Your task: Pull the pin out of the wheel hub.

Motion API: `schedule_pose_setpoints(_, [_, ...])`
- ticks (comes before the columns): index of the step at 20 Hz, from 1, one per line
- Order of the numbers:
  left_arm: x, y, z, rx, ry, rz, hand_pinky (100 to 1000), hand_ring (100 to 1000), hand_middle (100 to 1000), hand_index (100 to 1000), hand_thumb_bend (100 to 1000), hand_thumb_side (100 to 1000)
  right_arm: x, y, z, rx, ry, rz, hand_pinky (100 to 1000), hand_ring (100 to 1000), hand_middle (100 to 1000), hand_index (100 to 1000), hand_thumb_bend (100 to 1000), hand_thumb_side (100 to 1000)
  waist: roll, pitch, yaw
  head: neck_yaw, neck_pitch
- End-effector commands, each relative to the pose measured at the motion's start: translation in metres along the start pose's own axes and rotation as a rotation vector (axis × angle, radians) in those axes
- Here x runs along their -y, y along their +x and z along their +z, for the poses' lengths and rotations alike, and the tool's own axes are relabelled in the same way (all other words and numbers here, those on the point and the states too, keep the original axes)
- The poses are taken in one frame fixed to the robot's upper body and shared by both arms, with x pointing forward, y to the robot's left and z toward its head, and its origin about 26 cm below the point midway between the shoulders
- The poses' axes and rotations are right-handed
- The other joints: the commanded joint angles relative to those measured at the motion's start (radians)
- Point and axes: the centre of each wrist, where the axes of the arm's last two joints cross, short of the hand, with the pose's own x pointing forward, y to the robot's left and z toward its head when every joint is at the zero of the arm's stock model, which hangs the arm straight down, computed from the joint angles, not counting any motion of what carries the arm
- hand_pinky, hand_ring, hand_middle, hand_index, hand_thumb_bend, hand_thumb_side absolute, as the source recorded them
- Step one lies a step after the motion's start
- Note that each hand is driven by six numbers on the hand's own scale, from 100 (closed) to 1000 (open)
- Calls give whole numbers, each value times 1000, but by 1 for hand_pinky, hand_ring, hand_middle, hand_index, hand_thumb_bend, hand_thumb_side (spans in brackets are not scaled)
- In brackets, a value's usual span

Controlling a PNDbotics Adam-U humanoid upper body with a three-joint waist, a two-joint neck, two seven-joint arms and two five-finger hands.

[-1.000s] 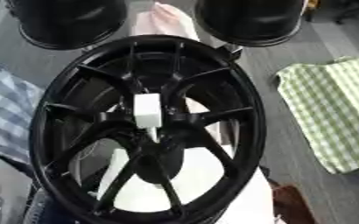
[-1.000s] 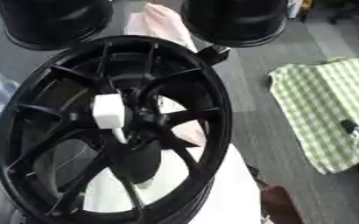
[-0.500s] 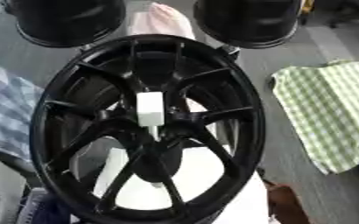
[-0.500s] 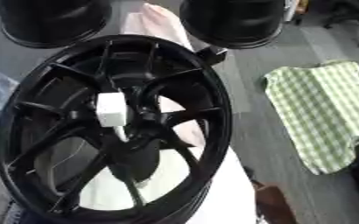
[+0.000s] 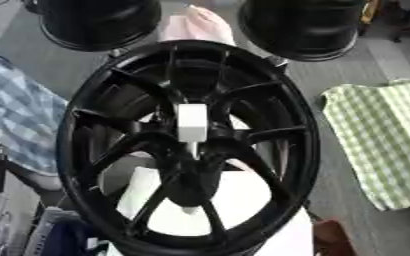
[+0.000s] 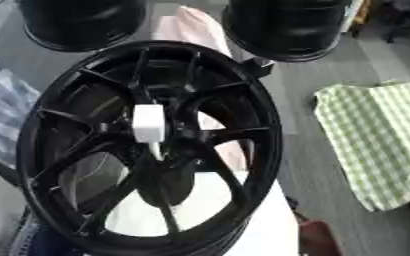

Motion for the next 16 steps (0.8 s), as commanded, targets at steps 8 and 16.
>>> schedule_pose_setpoints(8, [-14,-2,-8,23,18,-54,776,757,562,773,100,822,-34,21,-100,152,206,40,722,786,705,799,674,271,-10,-43,-2,-63,34])
schedule_pose_setpoints(16, [-10,-5,-4,21,0,-71,777,758,564,774,100,821,-86,60,-138,164,209,61,709,788,712,822,708,295,-18,-59,6,-105,65])
